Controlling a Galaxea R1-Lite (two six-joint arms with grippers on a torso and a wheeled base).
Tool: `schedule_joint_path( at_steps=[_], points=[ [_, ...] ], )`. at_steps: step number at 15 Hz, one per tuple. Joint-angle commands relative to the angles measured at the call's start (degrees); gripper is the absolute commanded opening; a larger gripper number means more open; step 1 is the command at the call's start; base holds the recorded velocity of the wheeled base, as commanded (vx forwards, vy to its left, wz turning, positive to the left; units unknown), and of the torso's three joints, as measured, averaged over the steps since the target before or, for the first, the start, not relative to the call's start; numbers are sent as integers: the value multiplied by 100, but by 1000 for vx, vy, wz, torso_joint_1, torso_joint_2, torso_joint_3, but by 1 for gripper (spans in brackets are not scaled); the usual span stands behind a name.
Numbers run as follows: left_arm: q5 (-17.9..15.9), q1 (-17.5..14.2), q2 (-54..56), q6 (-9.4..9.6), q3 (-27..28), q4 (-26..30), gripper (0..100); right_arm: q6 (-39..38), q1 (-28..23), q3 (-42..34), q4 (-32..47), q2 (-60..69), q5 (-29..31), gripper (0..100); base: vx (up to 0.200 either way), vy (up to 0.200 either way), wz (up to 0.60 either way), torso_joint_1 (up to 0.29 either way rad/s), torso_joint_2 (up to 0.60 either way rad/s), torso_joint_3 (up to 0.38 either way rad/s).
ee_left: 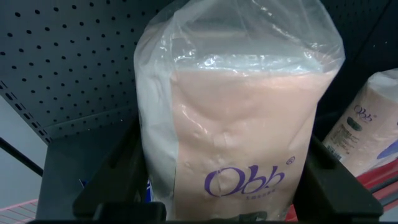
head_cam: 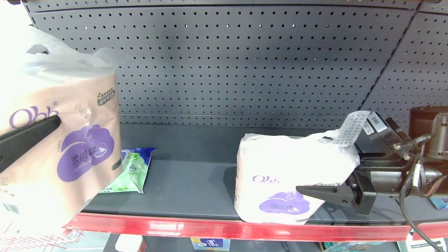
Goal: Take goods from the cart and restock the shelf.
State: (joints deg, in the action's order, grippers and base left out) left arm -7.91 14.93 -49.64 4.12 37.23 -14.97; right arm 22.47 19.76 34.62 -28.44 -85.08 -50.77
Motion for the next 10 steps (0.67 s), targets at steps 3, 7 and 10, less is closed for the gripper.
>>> schedule_joint_path(
  at_steps=[3,7,10],
  points=[
    [0,1,51,1,-5,-6,0,-6,28,-78,5,18,-3,0,0,0,0,0,0,0],
    [0,1,51,1,-5,-6,0,-14,10,-8,-4,-35,15,100,0,0,0,0,0,0],
    [-9,1,25,1,-5,-6,0,-32,-60,-43,-4,9,156,100,0,0,0,0,0,0]
  ],
)
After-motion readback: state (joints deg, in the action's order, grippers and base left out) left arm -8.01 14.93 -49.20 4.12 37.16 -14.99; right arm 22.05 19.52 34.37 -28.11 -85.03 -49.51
